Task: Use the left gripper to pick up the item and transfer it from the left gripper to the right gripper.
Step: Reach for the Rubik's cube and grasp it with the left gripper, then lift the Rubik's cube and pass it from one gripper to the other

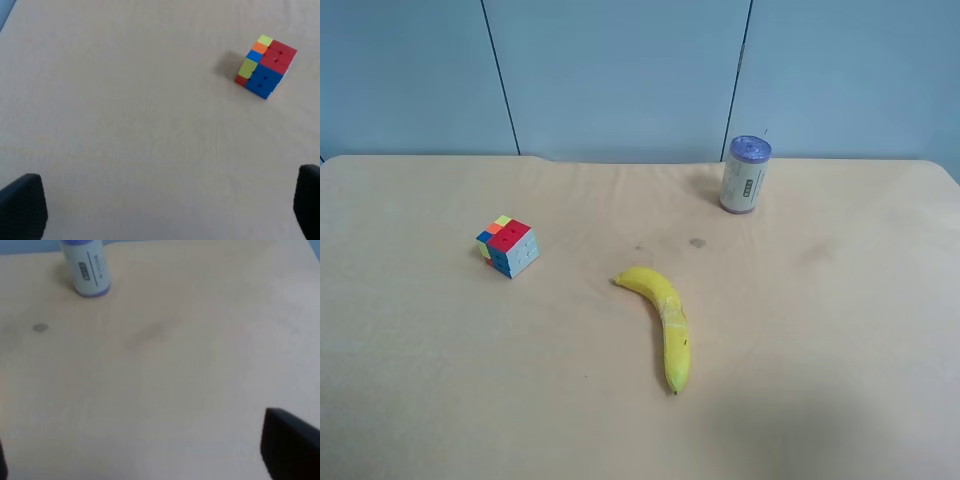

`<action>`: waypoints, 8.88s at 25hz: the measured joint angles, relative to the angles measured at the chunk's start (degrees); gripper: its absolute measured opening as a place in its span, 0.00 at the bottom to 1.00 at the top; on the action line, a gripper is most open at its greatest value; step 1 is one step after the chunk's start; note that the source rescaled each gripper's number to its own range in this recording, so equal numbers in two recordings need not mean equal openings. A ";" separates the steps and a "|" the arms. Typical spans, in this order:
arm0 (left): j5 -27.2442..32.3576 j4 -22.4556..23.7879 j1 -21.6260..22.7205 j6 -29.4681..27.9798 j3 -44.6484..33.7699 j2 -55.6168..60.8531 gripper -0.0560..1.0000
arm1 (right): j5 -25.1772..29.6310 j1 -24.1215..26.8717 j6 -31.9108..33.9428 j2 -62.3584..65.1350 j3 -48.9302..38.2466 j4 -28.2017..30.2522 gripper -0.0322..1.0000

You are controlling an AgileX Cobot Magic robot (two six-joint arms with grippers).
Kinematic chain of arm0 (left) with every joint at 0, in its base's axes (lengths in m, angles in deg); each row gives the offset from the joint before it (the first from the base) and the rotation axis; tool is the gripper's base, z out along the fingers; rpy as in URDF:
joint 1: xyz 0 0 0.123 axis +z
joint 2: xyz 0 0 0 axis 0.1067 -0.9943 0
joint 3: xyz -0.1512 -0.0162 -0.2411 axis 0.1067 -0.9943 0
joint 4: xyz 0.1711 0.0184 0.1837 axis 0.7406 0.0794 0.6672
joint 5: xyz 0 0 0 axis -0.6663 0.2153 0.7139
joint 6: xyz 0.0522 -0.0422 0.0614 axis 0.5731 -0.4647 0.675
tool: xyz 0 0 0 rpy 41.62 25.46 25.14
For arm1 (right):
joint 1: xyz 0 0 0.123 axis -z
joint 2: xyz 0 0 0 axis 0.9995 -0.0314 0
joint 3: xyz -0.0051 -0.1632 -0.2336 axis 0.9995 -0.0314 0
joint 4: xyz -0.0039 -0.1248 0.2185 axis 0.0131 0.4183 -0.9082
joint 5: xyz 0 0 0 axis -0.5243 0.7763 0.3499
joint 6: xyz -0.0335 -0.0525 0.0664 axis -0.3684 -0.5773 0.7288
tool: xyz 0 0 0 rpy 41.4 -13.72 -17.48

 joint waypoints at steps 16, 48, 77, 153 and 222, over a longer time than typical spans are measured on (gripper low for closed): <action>-0.01 0.00 -0.56 9.94 15.35 -29.16 1.00 | 0.00 0.00 0.00 0.00 0.00 0.00 1.00; -10.10 10.97 -30.71 16.66 49.10 -107.37 1.00 | 0.00 0.00 0.00 0.00 0.00 0.00 1.00; -14.55 9.82 -25.96 14.44 52.23 -122.64 0.84 | 0.00 0.00 0.00 0.00 0.00 0.00 1.00; -6.54 -65.63 -26.15 85.69 16.25 -65.51 0.05 | 0.00 0.00 0.00 0.00 0.00 0.00 1.00; -8.36 -84.35 -26.15 105.26 16.25 -69.74 0.05 | 7.33 -14.34 -53.80 -71.57 4.46 -94.77 1.00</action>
